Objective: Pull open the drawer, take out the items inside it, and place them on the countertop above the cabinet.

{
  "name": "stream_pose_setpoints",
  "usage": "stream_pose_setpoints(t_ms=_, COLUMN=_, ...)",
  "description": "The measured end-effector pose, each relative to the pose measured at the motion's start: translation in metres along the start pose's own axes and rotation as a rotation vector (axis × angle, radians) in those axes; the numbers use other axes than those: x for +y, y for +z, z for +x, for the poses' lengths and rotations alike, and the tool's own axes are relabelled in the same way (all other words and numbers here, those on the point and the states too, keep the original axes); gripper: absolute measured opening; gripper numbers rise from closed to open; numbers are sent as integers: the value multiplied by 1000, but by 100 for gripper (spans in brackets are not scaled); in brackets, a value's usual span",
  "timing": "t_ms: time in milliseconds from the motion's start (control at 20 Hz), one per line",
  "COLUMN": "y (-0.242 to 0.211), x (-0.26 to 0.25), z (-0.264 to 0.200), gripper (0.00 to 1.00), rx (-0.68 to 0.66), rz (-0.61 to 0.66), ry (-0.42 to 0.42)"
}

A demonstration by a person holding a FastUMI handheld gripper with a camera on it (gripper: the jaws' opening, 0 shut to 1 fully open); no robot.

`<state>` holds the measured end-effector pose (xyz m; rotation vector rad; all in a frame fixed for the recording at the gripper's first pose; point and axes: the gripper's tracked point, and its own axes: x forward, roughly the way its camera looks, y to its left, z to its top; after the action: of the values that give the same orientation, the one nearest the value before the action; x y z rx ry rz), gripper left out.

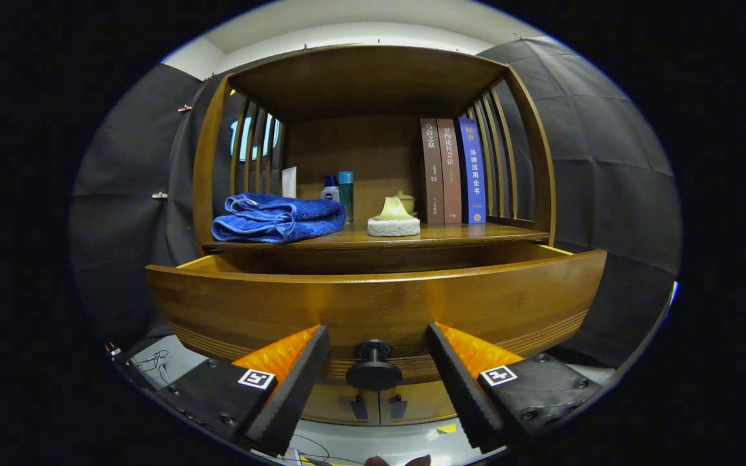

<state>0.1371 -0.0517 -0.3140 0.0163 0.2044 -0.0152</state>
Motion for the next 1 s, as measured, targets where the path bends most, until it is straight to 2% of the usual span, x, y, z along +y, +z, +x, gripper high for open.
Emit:
stream_pose_setpoints(t_ms=550, y=9, x=4, z=66, gripper=100, rx=30, rz=-12, ry=-8)
stream_pose_setpoints(t_ms=1000, y=11, x=4, z=90, gripper=100, rx=40, rz=-39, ry=-24)
